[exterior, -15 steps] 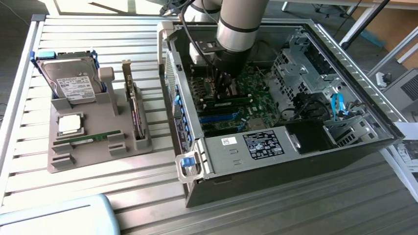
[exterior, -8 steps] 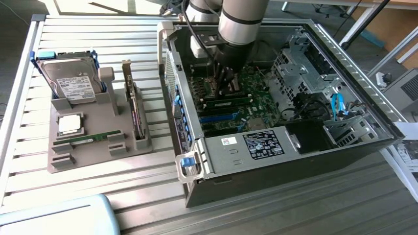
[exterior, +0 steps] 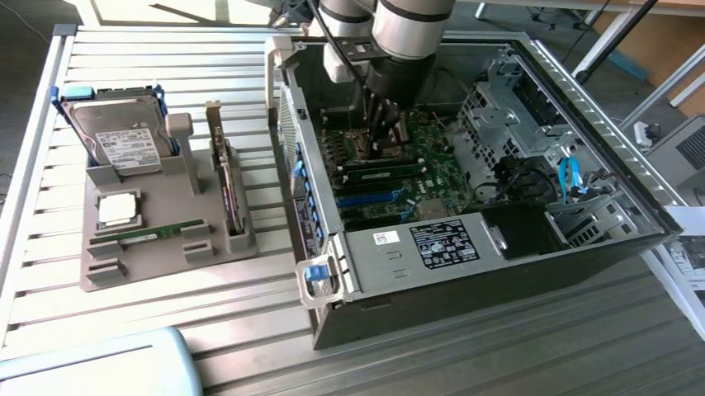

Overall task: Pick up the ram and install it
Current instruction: 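Press down the ram until it locks into place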

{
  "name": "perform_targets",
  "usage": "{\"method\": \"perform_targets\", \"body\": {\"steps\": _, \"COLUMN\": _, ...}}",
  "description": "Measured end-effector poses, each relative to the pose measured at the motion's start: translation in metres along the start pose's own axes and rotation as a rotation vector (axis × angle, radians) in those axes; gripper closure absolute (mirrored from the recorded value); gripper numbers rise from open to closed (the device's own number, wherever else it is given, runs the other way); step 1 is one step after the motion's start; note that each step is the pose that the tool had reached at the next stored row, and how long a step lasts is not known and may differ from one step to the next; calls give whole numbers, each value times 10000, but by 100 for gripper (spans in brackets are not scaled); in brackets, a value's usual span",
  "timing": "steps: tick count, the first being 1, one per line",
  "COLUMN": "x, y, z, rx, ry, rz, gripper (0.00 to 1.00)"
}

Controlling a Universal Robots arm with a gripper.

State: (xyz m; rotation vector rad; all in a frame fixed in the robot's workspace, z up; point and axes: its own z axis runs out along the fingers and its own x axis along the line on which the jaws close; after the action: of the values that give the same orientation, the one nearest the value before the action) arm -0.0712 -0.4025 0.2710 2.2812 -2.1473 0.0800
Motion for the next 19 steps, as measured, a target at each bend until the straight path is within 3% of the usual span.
{"method": "perform_targets", "body": {"steps": 7, "x": 7, "y": -5, "z": -176, "rx": 0, "ry": 1, "rz": -1, "gripper": 89}}
{"method": "perform_targets", "body": {"steps": 14, "x": 8, "y": -11, "z": -190, "rx": -2, "ry": 1, "rz": -2, "gripper": 89}}
{"method": "perform_targets", "body": {"steps": 19, "x": 18, "y": -179, "z": -179, "rx": -171, "ry": -9, "rz": -8, "gripper": 89}}
